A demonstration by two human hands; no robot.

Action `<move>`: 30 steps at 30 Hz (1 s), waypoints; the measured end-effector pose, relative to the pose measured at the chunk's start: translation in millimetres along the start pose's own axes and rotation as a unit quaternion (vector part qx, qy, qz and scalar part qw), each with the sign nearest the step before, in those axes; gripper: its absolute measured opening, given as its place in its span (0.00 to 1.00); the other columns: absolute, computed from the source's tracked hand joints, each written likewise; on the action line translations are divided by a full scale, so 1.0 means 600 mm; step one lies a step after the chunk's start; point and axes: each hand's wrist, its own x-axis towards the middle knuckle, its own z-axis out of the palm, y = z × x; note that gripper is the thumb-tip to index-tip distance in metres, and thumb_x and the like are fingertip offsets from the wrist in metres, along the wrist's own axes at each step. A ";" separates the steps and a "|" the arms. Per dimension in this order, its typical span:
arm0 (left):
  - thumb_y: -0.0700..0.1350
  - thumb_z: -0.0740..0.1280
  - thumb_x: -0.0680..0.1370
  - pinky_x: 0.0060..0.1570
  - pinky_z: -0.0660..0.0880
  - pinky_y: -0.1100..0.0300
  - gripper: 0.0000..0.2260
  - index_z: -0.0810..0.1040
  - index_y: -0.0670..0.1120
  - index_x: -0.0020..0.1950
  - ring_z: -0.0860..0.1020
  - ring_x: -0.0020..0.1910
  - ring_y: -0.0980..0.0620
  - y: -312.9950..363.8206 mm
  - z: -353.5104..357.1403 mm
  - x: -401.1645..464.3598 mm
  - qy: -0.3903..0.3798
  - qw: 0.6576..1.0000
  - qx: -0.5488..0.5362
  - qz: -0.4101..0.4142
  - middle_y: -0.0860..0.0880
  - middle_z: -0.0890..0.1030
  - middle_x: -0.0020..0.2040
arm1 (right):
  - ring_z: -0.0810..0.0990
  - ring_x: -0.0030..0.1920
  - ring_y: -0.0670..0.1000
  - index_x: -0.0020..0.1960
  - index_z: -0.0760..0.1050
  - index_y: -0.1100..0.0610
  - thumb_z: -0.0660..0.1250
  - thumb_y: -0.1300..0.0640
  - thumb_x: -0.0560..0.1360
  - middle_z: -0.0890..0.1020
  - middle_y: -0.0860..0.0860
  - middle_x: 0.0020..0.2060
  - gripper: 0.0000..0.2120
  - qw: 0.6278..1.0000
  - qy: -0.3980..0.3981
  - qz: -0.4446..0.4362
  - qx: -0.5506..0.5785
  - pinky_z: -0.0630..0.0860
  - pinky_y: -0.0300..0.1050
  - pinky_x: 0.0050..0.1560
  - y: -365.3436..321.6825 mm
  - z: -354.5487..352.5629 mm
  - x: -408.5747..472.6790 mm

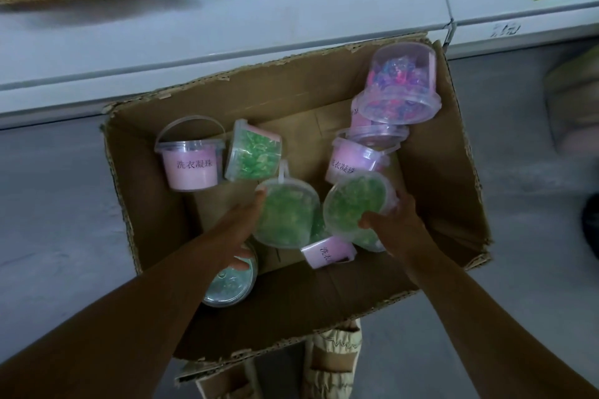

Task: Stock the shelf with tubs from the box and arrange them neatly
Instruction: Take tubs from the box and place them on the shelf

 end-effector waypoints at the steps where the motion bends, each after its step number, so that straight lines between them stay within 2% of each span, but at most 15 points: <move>1: 0.69 0.53 0.75 0.50 0.75 0.46 0.33 0.61 0.50 0.73 0.74 0.60 0.36 0.006 0.009 0.002 0.011 1.000 -0.001 -0.009 0.42 0.67 0.71 | 0.68 0.65 0.59 0.69 0.59 0.51 0.73 0.53 0.64 0.71 0.54 0.64 0.38 1.000 -0.002 -0.007 0.000 0.70 0.58 0.63 0.006 0.000 0.001; 5: 0.68 0.56 0.75 0.47 0.74 0.49 0.35 0.62 0.45 0.73 0.72 0.61 0.37 0.021 0.051 0.011 -0.004 1.000 0.001 -0.014 0.42 0.69 0.69 | 0.66 0.66 0.61 0.68 0.59 0.48 0.73 0.53 0.65 0.70 0.54 0.65 0.37 1.000 -0.007 -0.010 0.001 0.70 0.58 0.63 0.018 0.002 0.004; 9: 0.62 0.60 0.77 0.51 0.68 0.50 0.28 0.66 0.45 0.70 0.72 0.63 0.41 0.025 0.064 0.024 -0.022 0.998 -0.058 -0.012 0.44 0.72 0.67 | 0.69 0.65 0.60 0.69 0.57 0.48 0.72 0.44 0.53 0.70 0.54 0.65 0.47 0.999 0.008 -0.013 0.037 0.71 0.61 0.61 0.013 0.001 0.003; 13: 0.57 0.63 0.77 0.53 0.66 0.51 0.25 0.66 0.46 0.70 0.71 0.65 0.43 0.025 0.047 0.037 -0.016 0.998 -0.050 0.024 0.45 0.71 0.68 | 0.72 0.61 0.61 0.71 0.55 0.56 0.74 0.55 0.66 0.69 0.59 0.64 0.40 0.996 0.044 -0.005 0.077 0.73 0.55 0.58 0.017 -0.007 0.009; 15: 0.59 0.61 0.77 0.53 0.66 0.50 0.25 0.65 0.49 0.70 0.72 0.63 0.43 0.030 0.038 0.047 -0.017 0.998 -0.050 0.044 0.45 0.71 0.68 | 0.72 0.61 0.61 0.70 0.56 0.57 0.74 0.54 0.66 0.69 0.59 0.64 0.39 0.995 0.065 -0.010 0.074 0.74 0.57 0.58 0.019 -0.009 0.011; 18: 0.65 0.62 0.73 0.55 0.67 0.47 0.32 0.61 0.53 0.73 0.73 0.63 0.42 0.043 0.034 0.062 -0.065 0.995 -0.078 0.019 0.43 0.68 0.71 | 0.72 0.60 0.60 0.68 0.59 0.58 0.74 0.53 0.65 0.70 0.58 0.63 0.37 0.993 0.084 -0.024 0.080 0.74 0.54 0.55 0.017 -0.010 0.017; 20: 0.65 0.68 0.69 0.51 0.70 0.48 0.35 0.61 0.56 0.72 0.74 0.60 0.41 0.050 0.039 0.070 -0.079 0.994 -0.068 0.023 0.43 0.69 0.70 | 0.72 0.59 0.59 0.67 0.61 0.57 0.73 0.52 0.66 0.71 0.58 0.62 0.36 0.992 0.086 -0.033 0.088 0.73 0.51 0.53 0.015 -0.011 0.022; 24: 0.52 0.76 0.67 0.38 0.75 0.53 0.35 0.61 0.56 0.69 0.82 0.47 0.44 0.050 0.051 0.089 -0.071 0.992 -0.097 0.040 0.44 0.76 0.62 | 0.74 0.57 0.57 0.66 0.62 0.57 0.72 0.51 0.65 0.72 0.57 0.61 0.34 0.989 0.084 -0.044 0.109 0.74 0.49 0.50 0.022 -0.013 0.028; 27: 0.42 0.75 0.69 0.41 0.76 0.53 0.28 0.61 0.54 0.60 0.81 0.42 0.45 0.038 0.055 0.093 -0.012 0.993 -0.087 0.080 0.45 0.78 0.54 | 0.74 0.57 0.57 0.67 0.62 0.58 0.71 0.54 0.67 0.71 0.57 0.61 0.32 0.988 0.083 -0.041 0.121 0.75 0.50 0.51 0.030 -0.019 0.031; 28: 0.42 0.75 0.70 0.41 0.75 0.53 0.26 0.61 0.53 0.57 0.79 0.42 0.45 0.034 0.058 0.089 -0.004 0.991 -0.089 0.102 0.45 0.78 0.51 | 0.74 0.57 0.57 0.67 0.62 0.58 0.71 0.54 0.67 0.71 0.57 0.61 0.32 0.988 0.081 -0.040 0.125 0.75 0.50 0.52 0.032 -0.020 0.031; 30: 0.51 0.73 0.72 0.42 0.74 0.54 0.21 0.65 0.50 0.57 0.77 0.42 0.47 0.032 0.066 0.079 -0.012 0.987 -0.111 0.119 0.47 0.76 0.50 | 0.74 0.57 0.57 0.67 0.62 0.58 0.71 0.54 0.68 0.71 0.57 0.61 0.32 0.987 0.078 -0.036 0.135 0.75 0.51 0.52 0.037 -0.020 0.032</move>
